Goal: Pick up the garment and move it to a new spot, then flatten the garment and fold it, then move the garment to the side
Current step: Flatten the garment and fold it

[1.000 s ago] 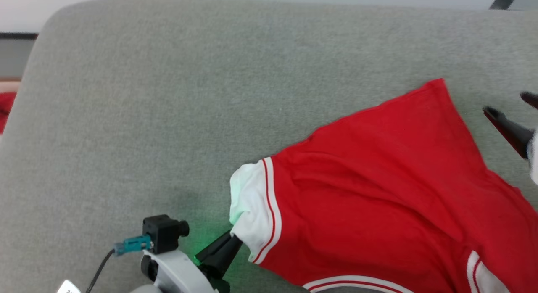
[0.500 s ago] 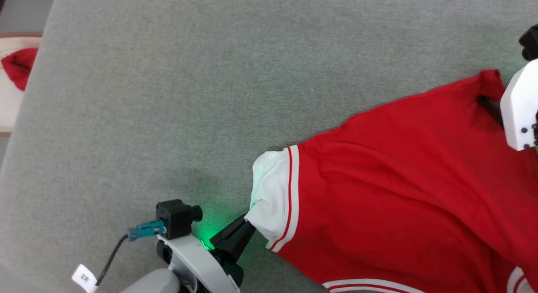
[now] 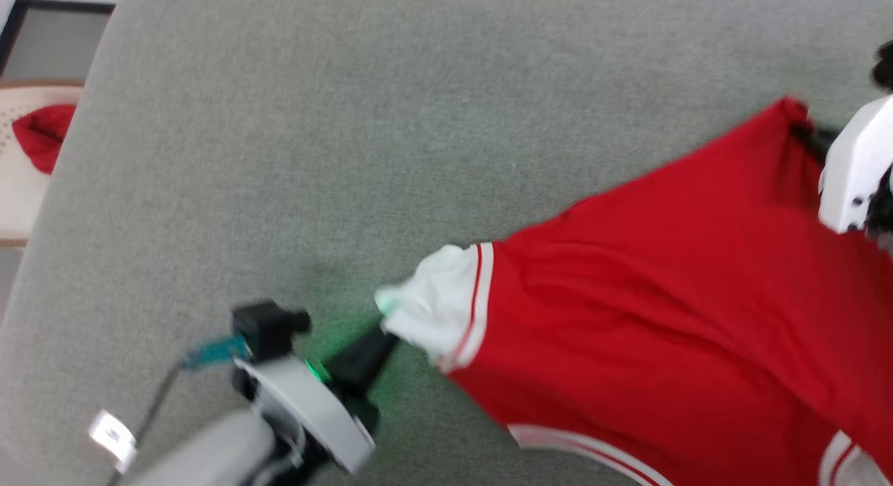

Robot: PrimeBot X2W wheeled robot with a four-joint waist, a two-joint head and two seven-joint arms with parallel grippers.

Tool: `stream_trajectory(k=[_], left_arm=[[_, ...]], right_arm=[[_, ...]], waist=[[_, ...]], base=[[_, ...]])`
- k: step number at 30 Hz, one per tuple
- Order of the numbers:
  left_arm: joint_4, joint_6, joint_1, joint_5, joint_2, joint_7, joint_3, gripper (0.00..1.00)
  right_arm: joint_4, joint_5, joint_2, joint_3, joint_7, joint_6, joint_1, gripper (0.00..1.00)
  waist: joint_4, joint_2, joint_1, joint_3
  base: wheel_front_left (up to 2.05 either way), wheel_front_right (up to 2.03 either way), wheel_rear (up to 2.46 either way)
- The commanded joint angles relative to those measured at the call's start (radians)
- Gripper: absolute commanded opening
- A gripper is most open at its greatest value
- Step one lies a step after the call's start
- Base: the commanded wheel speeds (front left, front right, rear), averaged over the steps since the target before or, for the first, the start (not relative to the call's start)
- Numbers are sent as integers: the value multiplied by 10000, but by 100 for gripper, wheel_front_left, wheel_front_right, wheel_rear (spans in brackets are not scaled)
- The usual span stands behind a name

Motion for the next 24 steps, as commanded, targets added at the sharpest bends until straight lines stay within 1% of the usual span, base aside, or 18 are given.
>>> stream_trajectory(k=[1, 5, 8, 10, 13, 14, 15, 17, 18, 22, 24], left_arm=[[73, -47, -369, 144, 125, -50, 198, 0], [231, -59, -1376, 313, 423, -14, 686, 0], [372, -76, -2423, 101, 517, 162, 1143, 0], [637, -82, -3314, 13, 543, 311, 1487, 0], [1364, -84, -4737, -540, 236, 575, 2139, 0], [1708, -63, -5260, -609, 211, 688, 2326, 0], [2150, -24, -5857, -580, 182, 801, 2469, 0], [3043, 64, -6940, -880, -199, 956, 2823, 0], [3485, 81, -7561, -746, -264, 1011, 2885, 0], [5129, 143, -9780, -582, -602, 777, 3338, 0], [5828, 129, -10769, -550, -742, 491, 3627, 0]], right_arm=[[141, 102, 103, -323, -557, -15, -214, 0], [715, -73, 491, -1155, -1824, -15, -702, 0], [1122, -329, 824, -1890, -2821, -15, -1354, 0], [1524, -433, 1156, -2541, -3495, -15, -1872, 0], [2180, -741, 1655, -3359, -4277, -15, -2881, 0], [2388, -878, 1781, -3573, -4504, -15, -3250, 0], [2624, -1033, 1915, -3816, -4760, -15, -3661, 0], [3162, -1119, 2303, -4426, -5182, -15, -4449, 0], [3407, -1191, 2467, -4661, -5340, -15, -4869, 0], [4098, -1841, 2815, -4871, -5973, -17, -6369, 0], [4394, -2123, 2876, -4951, -6309, -17, -6959, 0]], waist=[[-215, -1, 0, -278], [-463, -1, 0, -478], [-680, -1, 0, -501], [-837, -1, 0, -454], [-1092, -1, 0, -271], [-1187, -1, 0, -186], [-1277, -1, 0, -93], [-1435, -1, 0, 49], [-1508, -1, 0, 124], [-1784, -1, 0, 376], [-1850, -1, 0, 423]], base=[[0, 0, 0], [0, 0, 0], [0, 0, 0], [0, 0, 0], [0, 0, 0], [0, 0, 0], [0, 0, 0], [0, 0, 0], [0, 0, 0], [0, 0, 0], [0, 0, 0]])
